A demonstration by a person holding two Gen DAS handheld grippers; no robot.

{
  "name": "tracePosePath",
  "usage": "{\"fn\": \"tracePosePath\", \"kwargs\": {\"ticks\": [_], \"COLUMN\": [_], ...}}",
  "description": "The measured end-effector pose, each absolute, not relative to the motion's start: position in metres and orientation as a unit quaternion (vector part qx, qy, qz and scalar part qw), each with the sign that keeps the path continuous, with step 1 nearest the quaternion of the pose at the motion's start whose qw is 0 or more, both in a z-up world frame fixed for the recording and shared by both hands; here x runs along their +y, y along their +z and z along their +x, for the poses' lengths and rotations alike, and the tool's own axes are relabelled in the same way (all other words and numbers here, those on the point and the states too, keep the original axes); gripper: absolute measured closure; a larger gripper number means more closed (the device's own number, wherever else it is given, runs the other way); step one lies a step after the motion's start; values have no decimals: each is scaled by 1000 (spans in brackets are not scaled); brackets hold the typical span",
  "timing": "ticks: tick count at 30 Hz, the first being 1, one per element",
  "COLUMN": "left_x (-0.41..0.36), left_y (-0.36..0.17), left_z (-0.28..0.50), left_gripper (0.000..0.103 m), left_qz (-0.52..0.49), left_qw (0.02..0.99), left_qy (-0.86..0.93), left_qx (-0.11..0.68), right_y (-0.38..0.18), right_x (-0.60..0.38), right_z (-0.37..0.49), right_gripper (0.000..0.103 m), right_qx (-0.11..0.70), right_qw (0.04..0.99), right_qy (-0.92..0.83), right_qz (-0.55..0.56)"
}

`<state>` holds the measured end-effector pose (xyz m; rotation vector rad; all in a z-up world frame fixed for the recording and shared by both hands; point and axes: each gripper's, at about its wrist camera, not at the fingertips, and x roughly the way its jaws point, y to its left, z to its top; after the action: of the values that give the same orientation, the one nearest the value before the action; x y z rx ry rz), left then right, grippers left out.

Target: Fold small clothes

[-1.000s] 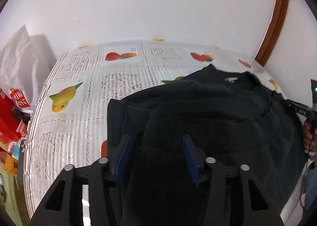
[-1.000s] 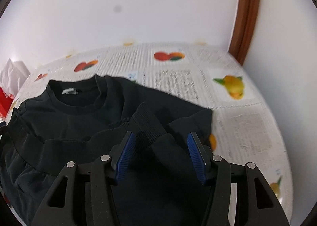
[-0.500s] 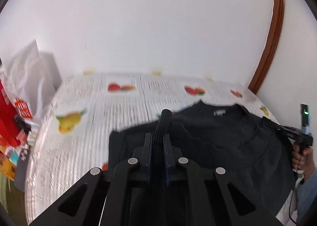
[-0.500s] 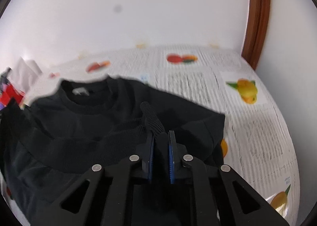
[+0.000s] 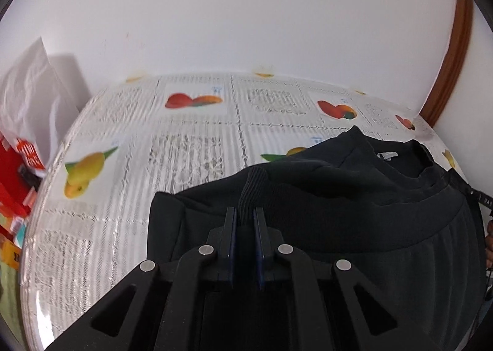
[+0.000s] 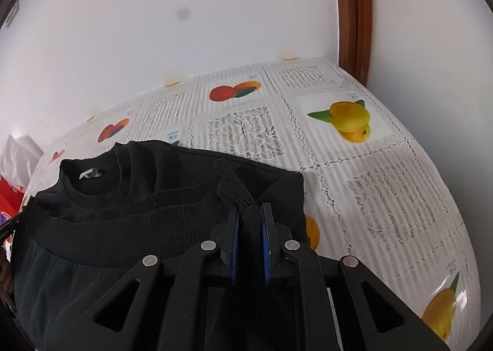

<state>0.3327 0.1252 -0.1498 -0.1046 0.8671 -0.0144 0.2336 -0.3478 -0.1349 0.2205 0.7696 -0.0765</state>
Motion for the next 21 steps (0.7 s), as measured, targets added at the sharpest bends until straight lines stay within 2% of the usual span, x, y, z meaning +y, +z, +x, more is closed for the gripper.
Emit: {"fn": "tracePosePath", "kwargs": {"ticks": [4, 6, 7, 9, 11, 13, 15, 21], "left_x": [125, 127, 128, 133, 139, 145, 148, 157], "left_y": [-148, -146, -144, -141, -139, -140, -141, -141], "left_z": [331, 327, 324, 315, 300, 282, 264, 214], "left_gripper": [86, 83, 76, 67, 61, 55, 54, 54], "left_qz": [-49, -48, -47, -49, -56, -62, -53, -39], "left_qw": [899, 897, 896, 894, 893, 893, 893, 900], "left_qy": [-3, -4, -1, 6, 2, -4, 8, 36], "left_qx": [434, 439, 442, 445, 447, 447, 447, 432], "right_y": [-132, -124, -120, -116, -115, -118, -123, -141], "right_x": [-345, -342, -340, -337, -338, -342, -348, -356], "right_z": [232, 223, 216, 201, 186, 167, 150, 104], "right_gripper": [86, 77, 75, 65, 57, 54, 50, 50], "right_qx": [389, 389, 387, 386, 393, 397, 400, 414], "right_qw": [915, 915, 917, 918, 916, 913, 911, 903], "right_qy": [-37, -37, -40, -43, -46, -53, -62, -74], "right_qz": [102, 96, 89, 80, 73, 71, 76, 92]}}
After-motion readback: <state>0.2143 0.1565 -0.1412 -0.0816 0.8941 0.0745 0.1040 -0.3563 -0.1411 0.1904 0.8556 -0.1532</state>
